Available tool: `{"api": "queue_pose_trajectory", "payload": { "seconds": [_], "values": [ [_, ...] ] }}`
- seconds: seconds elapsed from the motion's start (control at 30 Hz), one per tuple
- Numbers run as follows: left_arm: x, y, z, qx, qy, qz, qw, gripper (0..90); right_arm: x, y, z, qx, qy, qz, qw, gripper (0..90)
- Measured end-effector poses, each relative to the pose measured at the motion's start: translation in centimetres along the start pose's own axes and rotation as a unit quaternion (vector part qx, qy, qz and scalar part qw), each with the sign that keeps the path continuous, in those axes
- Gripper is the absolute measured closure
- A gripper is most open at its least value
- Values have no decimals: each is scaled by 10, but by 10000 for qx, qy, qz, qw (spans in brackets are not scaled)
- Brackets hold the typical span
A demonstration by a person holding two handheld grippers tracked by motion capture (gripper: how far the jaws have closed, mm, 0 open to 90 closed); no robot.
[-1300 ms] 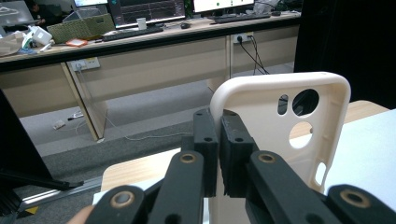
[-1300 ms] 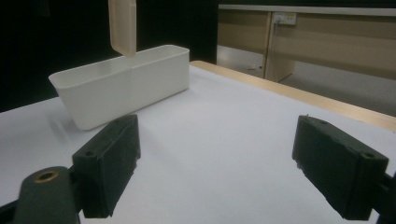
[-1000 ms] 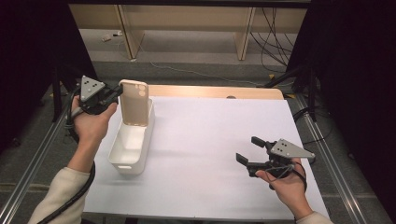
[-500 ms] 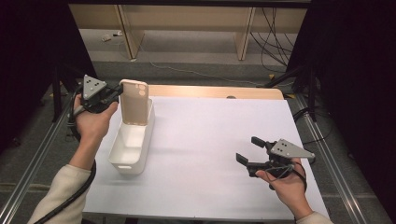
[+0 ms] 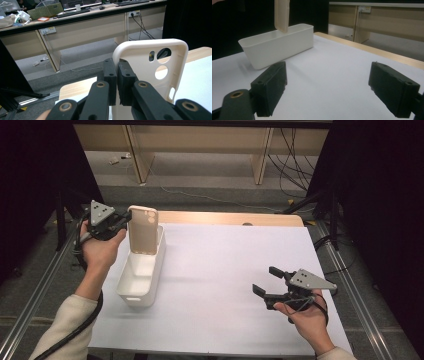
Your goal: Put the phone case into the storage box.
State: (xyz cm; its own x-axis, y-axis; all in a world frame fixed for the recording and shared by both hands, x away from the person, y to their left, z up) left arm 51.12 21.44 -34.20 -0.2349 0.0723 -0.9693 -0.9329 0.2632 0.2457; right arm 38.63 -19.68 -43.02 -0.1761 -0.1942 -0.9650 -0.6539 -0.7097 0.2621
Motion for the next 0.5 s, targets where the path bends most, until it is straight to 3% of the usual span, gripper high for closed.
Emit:
{"api": "queue_pose_trajectory", "payload": {
  "seconds": [0.5],
  "values": [
    [4, -7, 4, -43, 19, 28, 10000, 862, 0, -1, 2, -54, -58, -51, 10000, 164]
  ]
}}
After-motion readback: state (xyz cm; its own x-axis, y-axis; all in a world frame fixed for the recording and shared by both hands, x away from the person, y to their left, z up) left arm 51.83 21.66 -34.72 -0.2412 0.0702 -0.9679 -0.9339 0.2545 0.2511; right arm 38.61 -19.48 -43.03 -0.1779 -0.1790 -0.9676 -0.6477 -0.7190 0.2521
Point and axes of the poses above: each handheld gripper's, and its own axes: y roughly backward along the jaws, x roughly out of its underside, z roughly to its left, the point moved 8 cm from there along -y, roughly forward along the jaws, and after that the axes turned 4 degrees about y, right-handed, at the moved point
